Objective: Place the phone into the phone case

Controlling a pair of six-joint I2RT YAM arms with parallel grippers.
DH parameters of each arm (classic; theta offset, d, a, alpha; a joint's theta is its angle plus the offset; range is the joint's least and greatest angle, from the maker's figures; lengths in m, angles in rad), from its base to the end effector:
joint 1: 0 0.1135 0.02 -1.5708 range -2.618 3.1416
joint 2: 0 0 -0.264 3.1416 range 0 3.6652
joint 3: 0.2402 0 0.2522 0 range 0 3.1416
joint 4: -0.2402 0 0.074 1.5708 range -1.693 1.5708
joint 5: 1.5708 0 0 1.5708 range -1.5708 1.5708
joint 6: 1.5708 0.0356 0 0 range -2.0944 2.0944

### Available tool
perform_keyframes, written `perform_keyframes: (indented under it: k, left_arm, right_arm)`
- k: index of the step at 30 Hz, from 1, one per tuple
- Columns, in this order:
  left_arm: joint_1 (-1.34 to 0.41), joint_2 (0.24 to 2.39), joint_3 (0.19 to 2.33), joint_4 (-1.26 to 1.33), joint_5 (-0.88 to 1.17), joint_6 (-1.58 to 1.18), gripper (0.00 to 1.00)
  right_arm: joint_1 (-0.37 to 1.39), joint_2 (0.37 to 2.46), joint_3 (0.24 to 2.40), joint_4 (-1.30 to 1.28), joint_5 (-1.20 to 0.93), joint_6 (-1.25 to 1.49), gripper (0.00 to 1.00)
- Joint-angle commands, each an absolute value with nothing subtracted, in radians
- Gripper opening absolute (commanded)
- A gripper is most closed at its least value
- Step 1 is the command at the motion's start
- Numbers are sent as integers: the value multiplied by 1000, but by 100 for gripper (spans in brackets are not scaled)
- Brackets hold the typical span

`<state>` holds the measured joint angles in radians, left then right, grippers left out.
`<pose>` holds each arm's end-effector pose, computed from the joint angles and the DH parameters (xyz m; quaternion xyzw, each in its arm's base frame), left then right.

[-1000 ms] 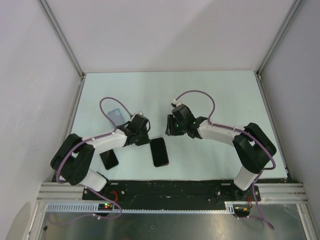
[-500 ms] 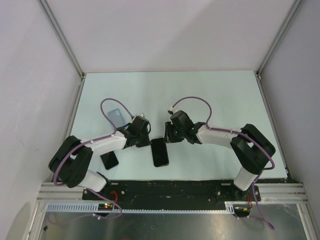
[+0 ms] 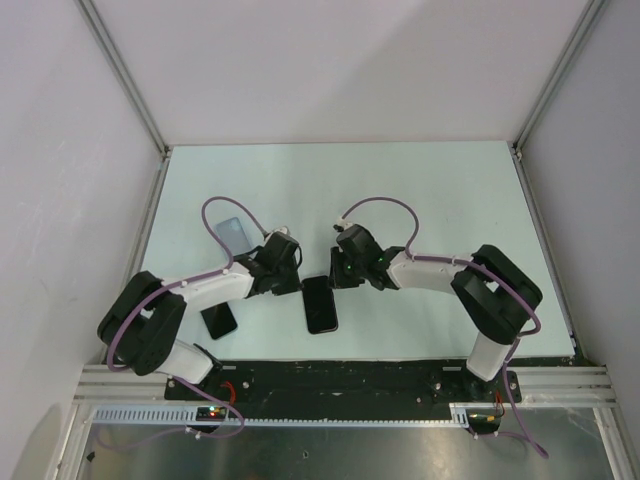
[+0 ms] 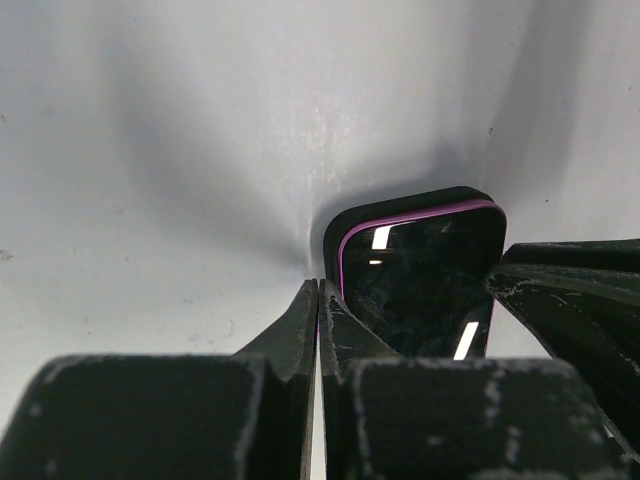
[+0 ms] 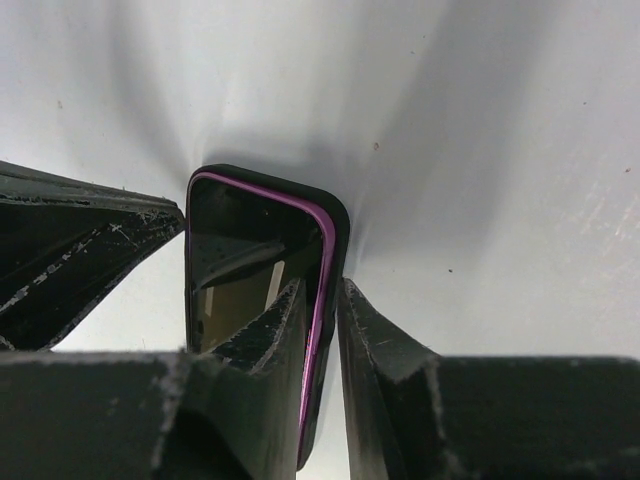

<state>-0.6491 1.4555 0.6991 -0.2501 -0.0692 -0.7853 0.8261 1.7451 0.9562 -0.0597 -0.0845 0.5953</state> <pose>0.2146 -0.1598 0.1587 -0.0749 0.9570 -0.1579 0.2315 0.2373 0.2618 0.1598 -0.1224 0.9267 0.2602 0.2418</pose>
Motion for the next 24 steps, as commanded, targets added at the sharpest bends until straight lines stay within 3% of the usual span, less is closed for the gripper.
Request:
perform_keyframes:
  k: [1,12,24]
  left_arm:
    - [-664,1463,720,-231,-30,-784,4]
    - [-665,1498,754,-230,-25,-773,4]
    - [-664,1514,768,-231,-23,-768,4]
  right_arm:
    - [848,1770,999,-68,-16,599,22]
    - [894,1815,1015,-152,61,613,11]
    - [951,1887,1009,-206,99,642,8]
